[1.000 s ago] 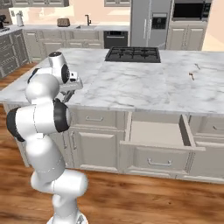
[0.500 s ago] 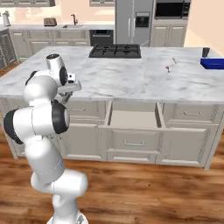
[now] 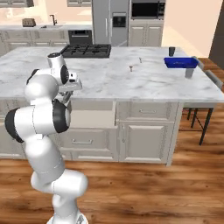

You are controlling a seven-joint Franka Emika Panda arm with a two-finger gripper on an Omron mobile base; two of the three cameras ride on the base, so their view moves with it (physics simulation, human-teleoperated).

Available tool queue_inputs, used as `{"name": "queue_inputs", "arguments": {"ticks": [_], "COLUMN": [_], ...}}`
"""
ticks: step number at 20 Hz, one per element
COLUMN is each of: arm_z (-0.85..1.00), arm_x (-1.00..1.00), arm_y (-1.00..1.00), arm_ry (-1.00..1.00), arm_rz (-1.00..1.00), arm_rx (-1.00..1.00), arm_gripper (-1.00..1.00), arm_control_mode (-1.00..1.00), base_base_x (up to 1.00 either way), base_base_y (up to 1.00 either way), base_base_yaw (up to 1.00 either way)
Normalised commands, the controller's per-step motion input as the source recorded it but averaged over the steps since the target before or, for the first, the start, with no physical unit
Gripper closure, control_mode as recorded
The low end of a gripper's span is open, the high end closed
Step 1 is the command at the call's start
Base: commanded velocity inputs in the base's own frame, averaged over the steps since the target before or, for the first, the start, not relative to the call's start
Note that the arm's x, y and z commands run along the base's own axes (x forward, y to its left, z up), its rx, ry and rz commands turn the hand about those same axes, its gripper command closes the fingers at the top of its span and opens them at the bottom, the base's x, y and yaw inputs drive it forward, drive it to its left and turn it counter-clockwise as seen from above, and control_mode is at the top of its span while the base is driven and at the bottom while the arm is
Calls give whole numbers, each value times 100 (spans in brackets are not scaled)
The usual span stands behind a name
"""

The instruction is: Take the tongs from the drawer on the right and place them on the dining counter next to the tray containing the kebab skewer.

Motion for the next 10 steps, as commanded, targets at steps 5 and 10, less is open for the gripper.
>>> {"name": "queue_inputs", "arguments": {"ticks": [5, 10], "arm_z": [0, 0], "arm_x": [0, 0], "arm_y": [0, 0], "arm_ry": [0, 0], "arm_rz": [0, 0], "arm_rx": [0, 0], "arm_gripper": [100, 100], "arm_control_mode": [100, 100], "base_base_x": [53, 53], "base_base_y": [-100, -100], "base_base_yaw": [-11, -10]}}
